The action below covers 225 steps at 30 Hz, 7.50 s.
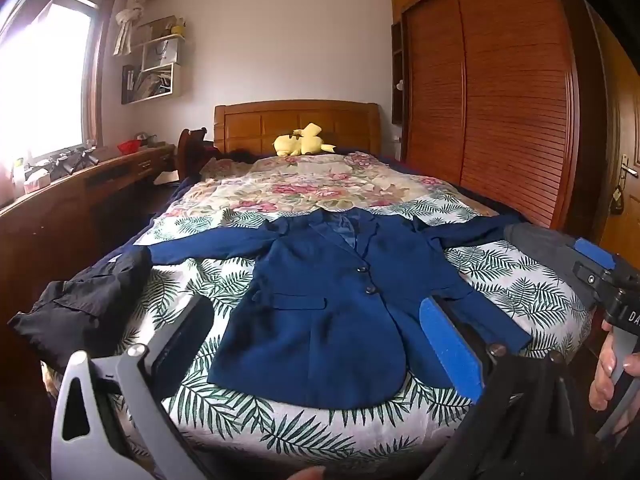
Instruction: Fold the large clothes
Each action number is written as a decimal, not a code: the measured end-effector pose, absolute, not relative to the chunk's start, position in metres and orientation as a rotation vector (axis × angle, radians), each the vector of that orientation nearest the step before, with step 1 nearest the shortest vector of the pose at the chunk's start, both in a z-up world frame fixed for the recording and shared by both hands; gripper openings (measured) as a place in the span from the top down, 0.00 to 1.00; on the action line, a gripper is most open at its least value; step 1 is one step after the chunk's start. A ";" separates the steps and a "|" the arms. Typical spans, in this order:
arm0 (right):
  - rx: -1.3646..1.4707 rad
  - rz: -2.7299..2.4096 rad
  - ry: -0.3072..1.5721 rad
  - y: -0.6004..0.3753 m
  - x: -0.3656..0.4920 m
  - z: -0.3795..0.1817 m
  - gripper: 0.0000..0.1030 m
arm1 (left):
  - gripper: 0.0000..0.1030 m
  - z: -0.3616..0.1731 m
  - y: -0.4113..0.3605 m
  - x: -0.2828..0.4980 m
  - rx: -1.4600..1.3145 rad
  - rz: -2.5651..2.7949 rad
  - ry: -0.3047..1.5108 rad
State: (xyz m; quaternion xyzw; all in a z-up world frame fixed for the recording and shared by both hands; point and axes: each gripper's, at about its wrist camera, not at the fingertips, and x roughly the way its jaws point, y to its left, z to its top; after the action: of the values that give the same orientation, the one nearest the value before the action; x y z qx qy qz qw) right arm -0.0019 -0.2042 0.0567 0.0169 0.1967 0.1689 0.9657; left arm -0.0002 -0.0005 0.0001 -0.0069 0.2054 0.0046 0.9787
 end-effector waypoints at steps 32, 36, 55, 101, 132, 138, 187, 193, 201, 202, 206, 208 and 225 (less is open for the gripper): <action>0.044 0.344 0.392 -0.206 -0.004 0.054 0.00 | 0.00 0.011 -0.001 -0.010 -0.040 0.008 0.383; 0.044 0.345 0.393 -0.206 -0.003 0.054 0.00 | 0.00 0.012 -0.002 -0.011 -0.040 0.007 0.380; 0.045 0.344 0.391 -0.208 -0.003 0.051 0.00 | 0.00 0.015 -0.006 -0.014 -0.037 0.010 0.369; 0.034 0.356 0.411 -0.204 0.002 0.049 0.00 | 0.00 0.012 -0.002 -0.010 -0.032 0.023 0.389; -0.012 0.512 0.477 -0.135 0.128 -0.011 0.00 | 0.00 -0.051 0.076 0.081 -0.061 0.131 0.508; -0.043 0.573 0.507 -0.107 0.172 -0.027 0.00 | 0.00 -0.058 0.101 0.111 -0.071 0.163 0.534; -0.076 0.699 0.721 -0.053 0.266 -0.139 0.00 | 0.43 -0.194 0.319 0.430 -0.497 0.295 0.853; -0.074 0.699 0.716 -0.052 0.265 -0.138 0.00 | 0.82 -0.189 0.321 0.437 -0.457 0.335 0.838; -0.075 0.699 0.706 -0.052 0.263 -0.138 0.00 | 1.00 -0.162 0.298 0.445 -0.278 0.363 0.773; -0.076 0.699 0.704 -0.052 0.262 -0.138 0.00 | 1.00 -0.157 0.294 0.445 -0.273 0.353 0.765; -0.077 0.697 0.687 -0.052 0.259 -0.135 0.00 | 1.00 -0.121 0.258 0.443 -0.184 0.305 0.721; -0.076 0.698 0.676 -0.054 0.258 -0.130 0.00 | 1.00 -0.103 0.237 0.439 -0.146 0.267 0.703; -0.074 0.593 0.675 -0.119 0.247 -0.117 0.00 | 1.00 -0.064 0.104 0.374 0.035 0.067 0.728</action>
State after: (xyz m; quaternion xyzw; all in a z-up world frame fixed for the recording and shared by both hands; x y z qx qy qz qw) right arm 0.2467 -0.1194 -0.1171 -0.0358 0.3262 0.2864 0.9002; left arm 0.3740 0.1044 -0.0636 0.0173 0.3562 0.0327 0.9337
